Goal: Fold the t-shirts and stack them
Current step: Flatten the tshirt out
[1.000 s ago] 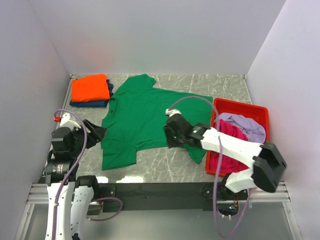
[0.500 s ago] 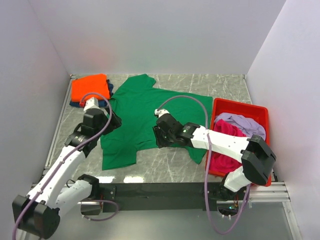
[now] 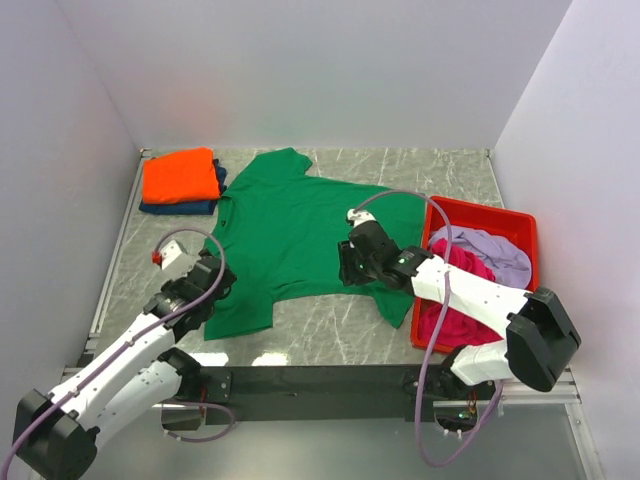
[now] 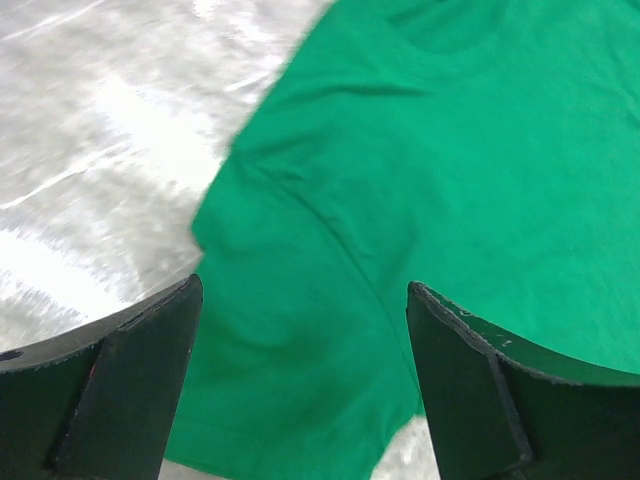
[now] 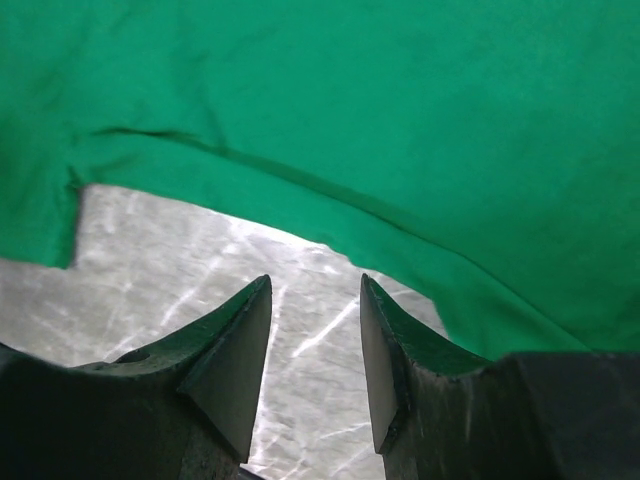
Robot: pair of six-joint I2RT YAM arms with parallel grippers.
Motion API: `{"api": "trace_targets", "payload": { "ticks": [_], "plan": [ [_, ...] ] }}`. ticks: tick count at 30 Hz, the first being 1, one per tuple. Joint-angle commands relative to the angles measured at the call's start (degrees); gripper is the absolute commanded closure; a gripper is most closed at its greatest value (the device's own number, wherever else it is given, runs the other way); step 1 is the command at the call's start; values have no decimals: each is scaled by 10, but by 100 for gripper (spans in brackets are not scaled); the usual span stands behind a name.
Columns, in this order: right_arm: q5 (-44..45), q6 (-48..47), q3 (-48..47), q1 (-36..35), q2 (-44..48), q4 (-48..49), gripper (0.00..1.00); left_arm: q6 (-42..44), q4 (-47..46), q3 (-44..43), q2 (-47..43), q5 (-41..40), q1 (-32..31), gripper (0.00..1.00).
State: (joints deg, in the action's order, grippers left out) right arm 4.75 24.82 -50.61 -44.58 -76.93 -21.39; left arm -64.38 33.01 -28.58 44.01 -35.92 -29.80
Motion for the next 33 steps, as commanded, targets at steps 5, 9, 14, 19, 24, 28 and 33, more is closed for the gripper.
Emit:
{"api": "trace_targets", "payload": {
  "ticks": [5, 9, 14, 19, 24, 28, 33],
  "plan": [
    [-24, -14, 40, 26, 34, 48, 52, -145, 59, -17, 68, -58, -24, 12],
    [-33, -20, 58, 43, 54, 57, 52, -217, 70, 23, 64, -33, -31, 19],
    [-46, -24, 75, 67, 75, 63, 52, -309, 137, 24, 48, -53, -55, 30],
    [-62, -25, 80, 75, 83, 64, 51, -333, 173, 18, 84, -40, -65, 31],
    [-63, -28, 92, 85, 98, 63, 51, -375, 202, 10, 100, -12, -90, 31],
    [-71, -27, 104, 95, 107, 67, 51, -418, 241, 0, 89, 6, -104, 34],
    [-82, -28, 101, 97, 106, 68, 51, -453, 263, 1, 86, 35, -111, 40]
  ]
}}
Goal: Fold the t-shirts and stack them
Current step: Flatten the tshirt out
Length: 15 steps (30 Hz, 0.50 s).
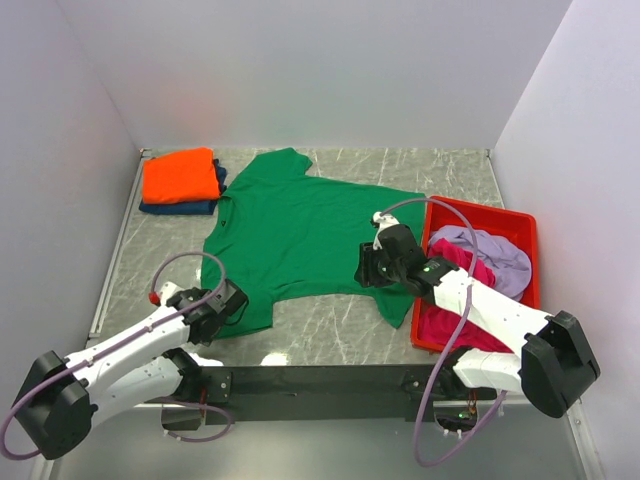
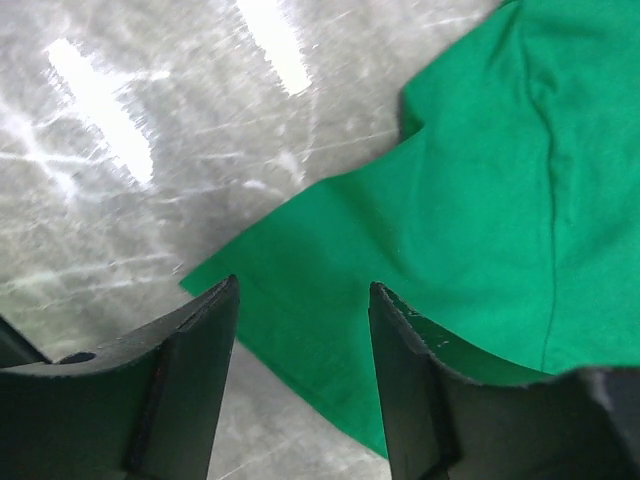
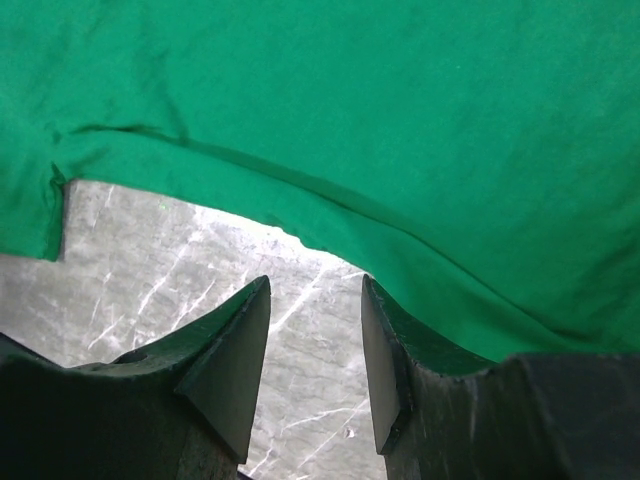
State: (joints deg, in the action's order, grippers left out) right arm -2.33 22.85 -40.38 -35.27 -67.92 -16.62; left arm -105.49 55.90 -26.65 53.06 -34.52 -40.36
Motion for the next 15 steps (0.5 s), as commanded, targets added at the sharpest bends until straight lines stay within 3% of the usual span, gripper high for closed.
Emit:
{"api": "trace_targets", "payload": {
  "ticks": [1, 15],
  "plan": [
    [-13, -9, 0, 4, 16, 21, 51, -44, 33, -17, -3, 21, -8, 41],
    [-19, -10, 5, 4, 19, 21, 51, -70, 26, -16, 63, 11, -9, 42]
  ]
}}
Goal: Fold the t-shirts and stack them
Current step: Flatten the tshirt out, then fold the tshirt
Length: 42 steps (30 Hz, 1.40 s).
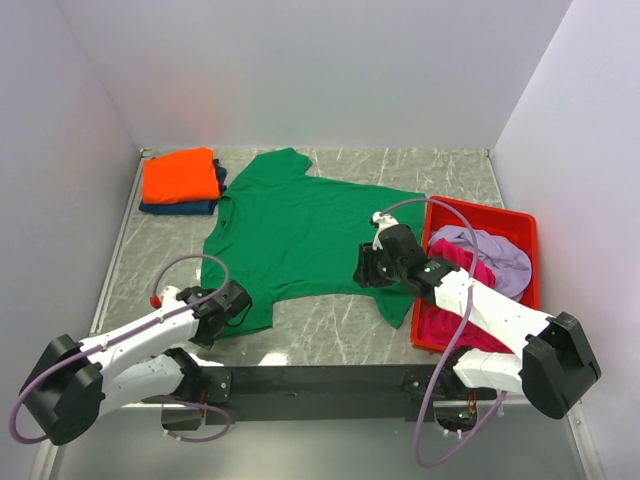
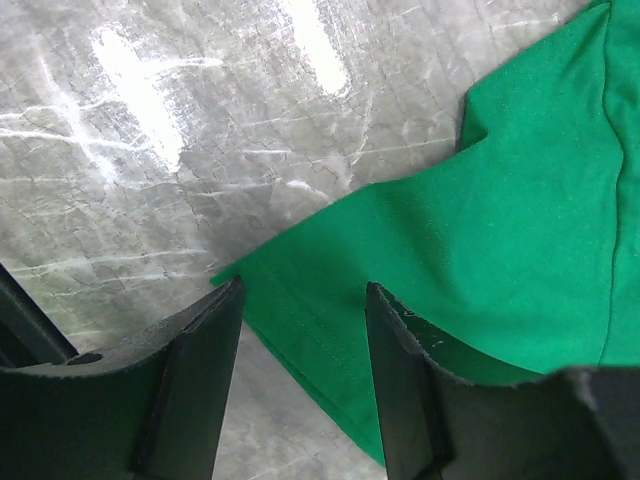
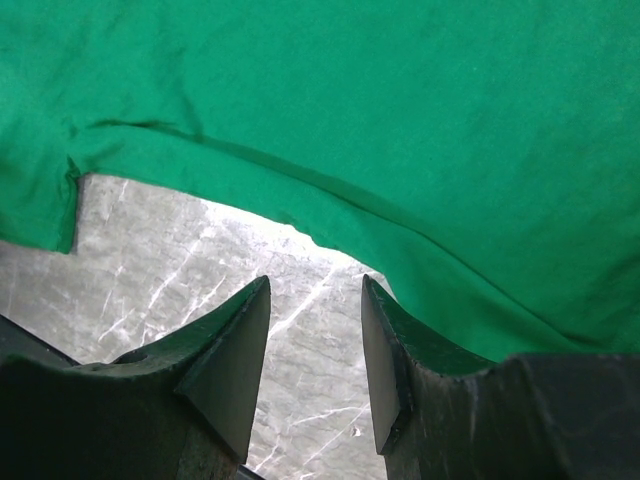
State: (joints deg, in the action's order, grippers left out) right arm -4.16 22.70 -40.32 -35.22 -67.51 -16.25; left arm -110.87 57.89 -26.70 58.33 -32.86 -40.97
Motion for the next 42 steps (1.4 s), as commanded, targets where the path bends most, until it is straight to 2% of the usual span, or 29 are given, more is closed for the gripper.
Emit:
{"api": "trace_targets", "payload": {
  "ticks": [1, 5, 7, 8, 9, 11, 12, 20, 26, 27, 32, 37, 42],
  "plan": [
    [-1, -8, 7, 3, 16, 19, 51, -17, 4, -16, 13, -4, -3, 42],
    [-1, -8, 5, 4, 10, 19, 51, -18, -18, 1, 25, 5, -3, 49],
    [3, -8, 4, 4, 7, 19, 51, -14, -27, 8, 24, 10, -4, 58],
    [4, -8, 4, 4, 3, 19, 51, -11, -36, 14, 19, 10, -4, 63],
    [5, -7, 4, 4, 2, 20, 51, -5, -42, 16, 14, 10, -4, 78],
    [5, -6, 2, 4, -4, 20, 51, -3, -47, 21, 4, 11, -3, 95],
    [5, -7, 0, 3, -6, 19, 51, -1, -49, 23, 0, 12, -4, 99],
    [14, -5, 1, 4, -10, 14, 51, 34, -56, 19, -41, 3, -4, 99],
    [40, 17, 9, -19, -17, -23, 53, 109, -40, -44, -74, -74, -4, 99],
    [71, 23, 13, -28, -23, -27, 53, 115, -38, -52, -81, -83, -4, 99],
    [92, 60, 32, -58, -62, -22, 54, 140, -9, -91, -149, -127, -4, 99],
    [141, 77, 9, -82, -107, -42, 55, 144, 32, -112, -234, -155, -3, 100],
    [154, 99, -4, -119, -107, -61, 55, 139, 72, -115, -300, -178, -4, 99]
  ]
}}
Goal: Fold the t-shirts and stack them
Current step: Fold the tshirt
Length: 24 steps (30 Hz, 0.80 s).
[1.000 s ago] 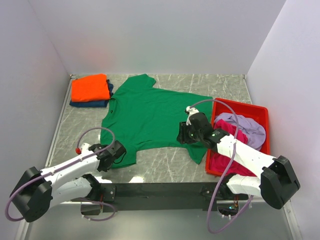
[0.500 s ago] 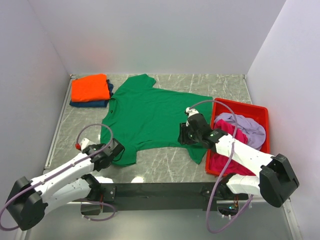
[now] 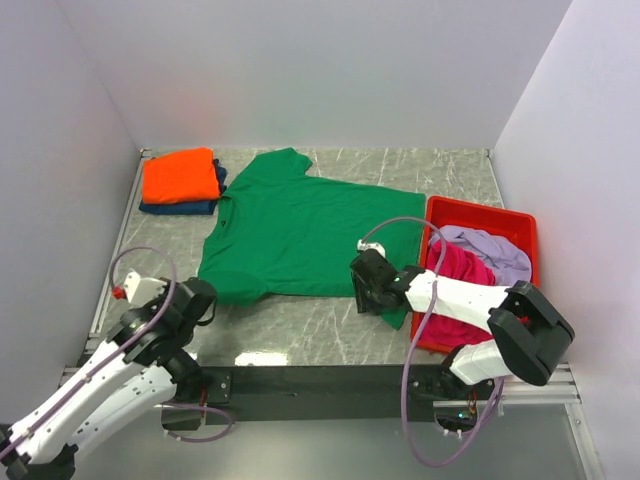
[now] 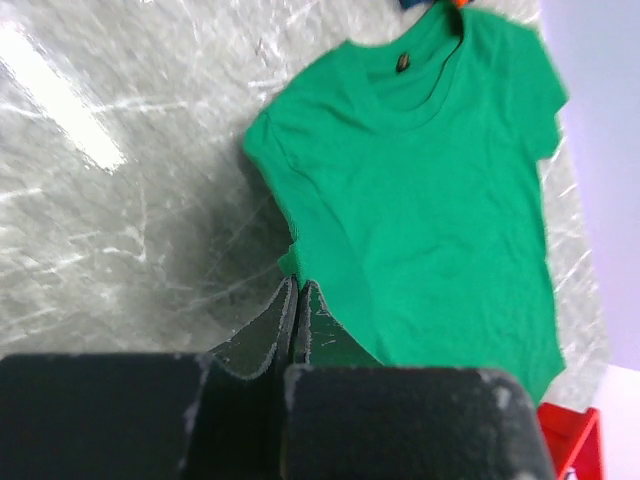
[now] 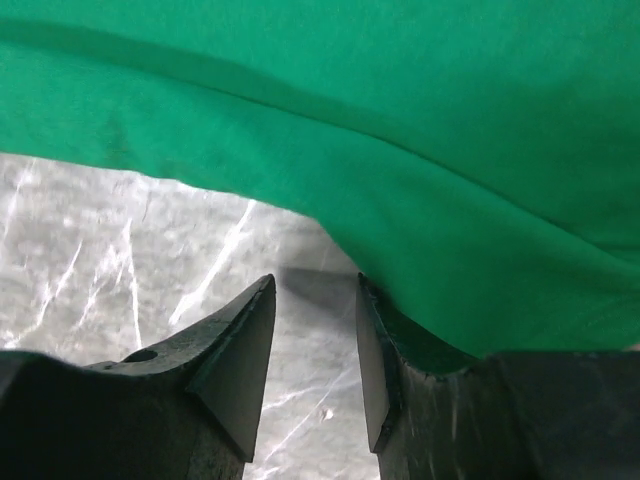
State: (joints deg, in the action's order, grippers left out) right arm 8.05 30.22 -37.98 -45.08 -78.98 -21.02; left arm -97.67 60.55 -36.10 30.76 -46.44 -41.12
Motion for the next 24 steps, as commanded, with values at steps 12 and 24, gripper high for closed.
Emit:
{"api": "trace_targets", "payload": {
  "ticks": [12, 24],
  "plan": [
    [65, 41, -81, -45, 24, -72, 55, 41, 68, -34, -86, -53, -2, 99],
    [93, 145, -4, -135, 73, -160, 55, 76, 50, -35, -97, -52, -3, 99]
  ]
}}
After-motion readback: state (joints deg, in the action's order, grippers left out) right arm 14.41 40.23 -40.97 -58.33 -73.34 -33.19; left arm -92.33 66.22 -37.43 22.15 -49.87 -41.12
